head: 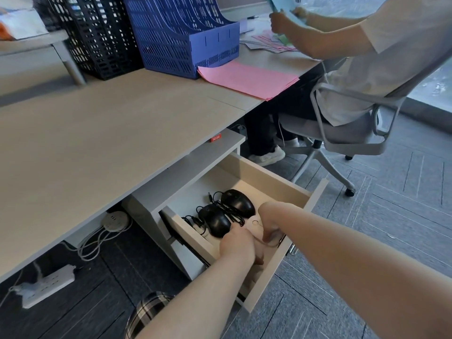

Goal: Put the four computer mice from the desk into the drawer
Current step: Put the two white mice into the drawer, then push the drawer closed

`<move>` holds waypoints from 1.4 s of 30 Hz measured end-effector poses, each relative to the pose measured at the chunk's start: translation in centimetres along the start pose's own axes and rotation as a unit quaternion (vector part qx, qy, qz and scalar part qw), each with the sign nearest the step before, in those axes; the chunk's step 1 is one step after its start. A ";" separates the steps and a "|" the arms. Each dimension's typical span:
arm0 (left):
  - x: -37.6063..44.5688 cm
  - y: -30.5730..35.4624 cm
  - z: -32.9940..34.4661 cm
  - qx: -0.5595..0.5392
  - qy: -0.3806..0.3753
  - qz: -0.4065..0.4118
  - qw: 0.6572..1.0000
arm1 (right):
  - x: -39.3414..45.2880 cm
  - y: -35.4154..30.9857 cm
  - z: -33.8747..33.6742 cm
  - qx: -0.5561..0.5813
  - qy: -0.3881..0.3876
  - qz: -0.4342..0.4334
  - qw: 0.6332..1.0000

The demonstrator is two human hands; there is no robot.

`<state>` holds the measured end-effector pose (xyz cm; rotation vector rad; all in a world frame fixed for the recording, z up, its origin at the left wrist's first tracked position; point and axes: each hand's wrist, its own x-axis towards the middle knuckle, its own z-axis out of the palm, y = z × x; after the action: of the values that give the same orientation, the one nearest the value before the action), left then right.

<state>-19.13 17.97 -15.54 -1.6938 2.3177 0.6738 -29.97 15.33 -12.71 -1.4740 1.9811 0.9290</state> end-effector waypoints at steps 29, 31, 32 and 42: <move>0.6 -3.8 -16.7 0.139 0.289 0.185 0.929 | -4.5 3.3 -3.2 0.151 0.127 0.137 0.971; 1.4 -4.4 -17.4 0.144 0.302 0.181 0.925 | -3.8 2.6 -3.9 0.143 0.130 0.134 0.972; 1.8 -4.8 -17.8 0.142 0.306 0.177 0.924 | -3.5 2.2 -4.4 0.139 0.135 0.130 0.972; 6.1 -9.2 -20.6 0.088 0.253 0.102 0.958 | -0.2 -1.7 -8.8 0.329 0.199 0.152 0.910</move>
<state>-10.22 0.92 -2.29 -1.7108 2.8212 0.0476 -28.23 8.41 -7.32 -1.0231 2.5217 0.0033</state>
